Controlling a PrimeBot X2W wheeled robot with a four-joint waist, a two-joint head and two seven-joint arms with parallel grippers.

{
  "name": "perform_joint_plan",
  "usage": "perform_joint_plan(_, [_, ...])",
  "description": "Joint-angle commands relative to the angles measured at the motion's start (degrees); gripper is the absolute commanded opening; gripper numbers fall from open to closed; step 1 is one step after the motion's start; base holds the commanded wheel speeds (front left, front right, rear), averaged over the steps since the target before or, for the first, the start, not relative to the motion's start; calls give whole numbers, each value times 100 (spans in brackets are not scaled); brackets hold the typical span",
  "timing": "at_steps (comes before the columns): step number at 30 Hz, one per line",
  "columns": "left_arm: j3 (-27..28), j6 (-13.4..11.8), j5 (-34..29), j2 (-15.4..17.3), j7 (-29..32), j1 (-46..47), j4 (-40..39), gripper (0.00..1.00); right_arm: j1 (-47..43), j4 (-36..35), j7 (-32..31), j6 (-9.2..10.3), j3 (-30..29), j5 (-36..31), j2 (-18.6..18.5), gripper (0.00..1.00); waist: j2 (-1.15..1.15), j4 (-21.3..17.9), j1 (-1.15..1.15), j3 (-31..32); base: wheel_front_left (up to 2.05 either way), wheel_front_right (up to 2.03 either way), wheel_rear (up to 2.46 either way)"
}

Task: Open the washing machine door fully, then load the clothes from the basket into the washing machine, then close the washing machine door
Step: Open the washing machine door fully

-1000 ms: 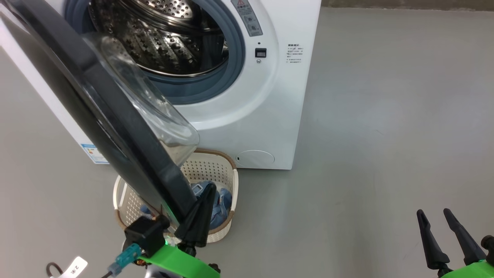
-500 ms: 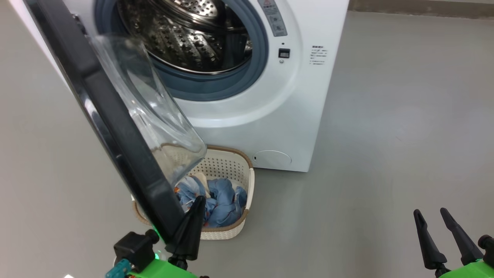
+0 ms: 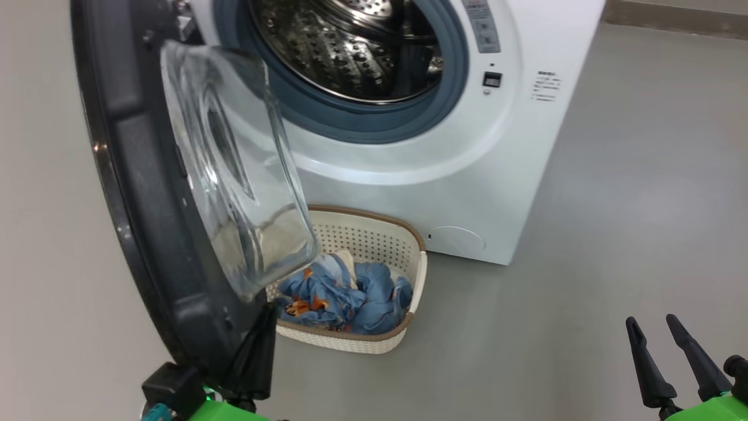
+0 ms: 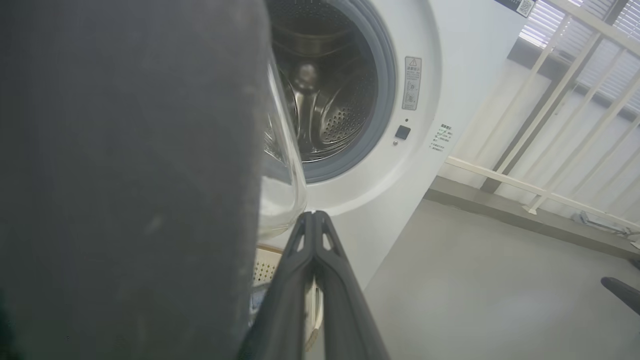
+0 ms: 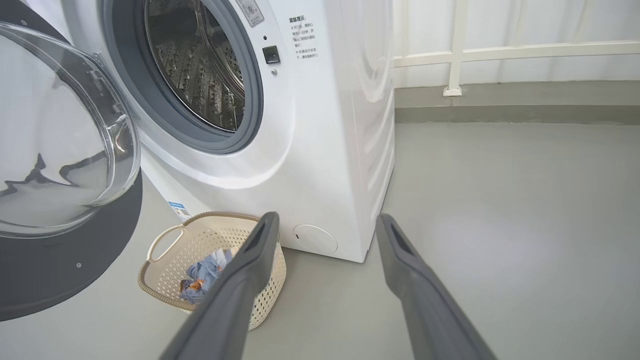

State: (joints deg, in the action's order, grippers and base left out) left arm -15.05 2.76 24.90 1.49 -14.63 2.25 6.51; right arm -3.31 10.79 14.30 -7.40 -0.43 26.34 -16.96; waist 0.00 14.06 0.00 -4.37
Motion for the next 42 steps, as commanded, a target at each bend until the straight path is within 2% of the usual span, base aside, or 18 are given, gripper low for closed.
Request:
perform_joint_plan(1, [333, -78, -71, 139, -37, 106, -162, 0, 136, -146, 70, -9, 105, -26, -159, 100, 0, 202, 0, 0, 0, 0, 0])
perform_joint_plan(9, [617, -254, -203, 139, -37, -45, -268, 0, 132, -170, 70, -9, 127, -47, -129, 100, 0, 537, 0, -10, 0, 0, 0])
perform_joint_plan(15, [1137, -430, -337, 139, -37, -63, -279, 0, 157, -168, 70, -9, 154, -54, -118, 100, 0, 641, 0, -31, 0, 0, 0])
perform_joint_plan(24, [1921, -477, -541, 196, -37, 93, -89, 0, 174, -180, 70, -9, 195, -44, -117, 100, 0, 581, 0, -81, 0, 0, 0])
perform_joint_plan(42, [3574, -393, -822, 706, -37, 963, 813, 0, 302, -221, 70, -9, 230, -31, -226, 100, 0, 363, 0, -395, 0, 0, 0])
